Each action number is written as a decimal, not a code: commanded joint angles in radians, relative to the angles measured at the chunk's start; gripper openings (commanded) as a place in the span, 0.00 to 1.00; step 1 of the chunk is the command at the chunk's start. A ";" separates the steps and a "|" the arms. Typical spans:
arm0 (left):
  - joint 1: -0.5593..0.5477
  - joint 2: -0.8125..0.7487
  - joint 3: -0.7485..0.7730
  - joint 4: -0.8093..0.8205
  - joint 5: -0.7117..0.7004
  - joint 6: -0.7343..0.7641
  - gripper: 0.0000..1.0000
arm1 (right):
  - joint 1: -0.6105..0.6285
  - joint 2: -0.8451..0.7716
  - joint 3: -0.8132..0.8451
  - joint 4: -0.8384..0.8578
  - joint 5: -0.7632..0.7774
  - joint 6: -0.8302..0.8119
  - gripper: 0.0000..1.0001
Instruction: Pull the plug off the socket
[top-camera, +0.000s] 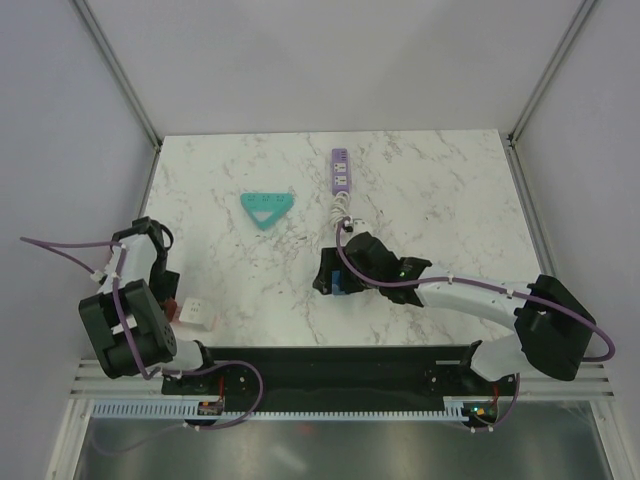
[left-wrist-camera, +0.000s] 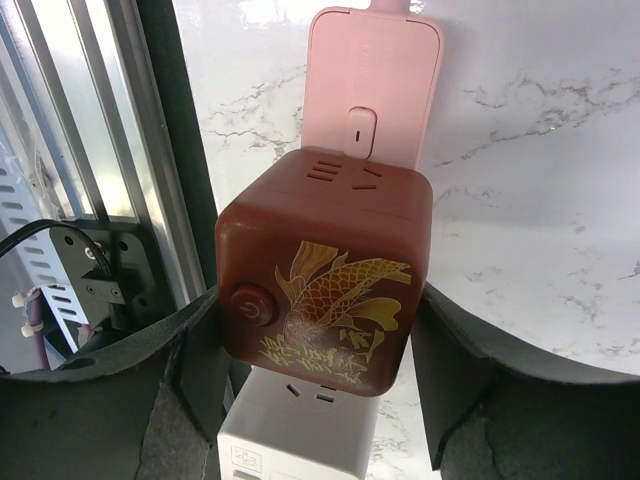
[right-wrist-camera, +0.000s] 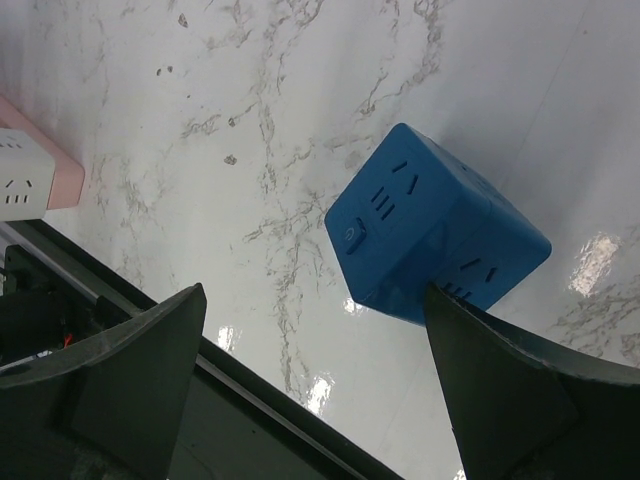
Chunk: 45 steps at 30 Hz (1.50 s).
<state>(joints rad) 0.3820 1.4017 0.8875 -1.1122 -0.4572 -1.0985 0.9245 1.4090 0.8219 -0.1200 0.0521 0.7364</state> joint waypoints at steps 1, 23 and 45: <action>0.008 0.046 -0.012 0.026 -0.005 -0.063 0.58 | 0.013 -0.001 0.033 0.028 -0.003 0.001 0.97; -0.452 -0.032 0.025 0.230 0.008 0.247 0.02 | 0.097 0.145 0.132 0.086 0.002 0.018 0.97; -0.575 -0.395 -0.133 0.640 0.564 0.720 0.02 | 0.096 0.481 0.533 0.160 -0.178 -0.026 0.98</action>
<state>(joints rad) -0.1902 1.0523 0.7727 -0.6064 -0.0372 -0.4690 1.0214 1.8263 1.2995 -0.0055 -0.0692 0.7353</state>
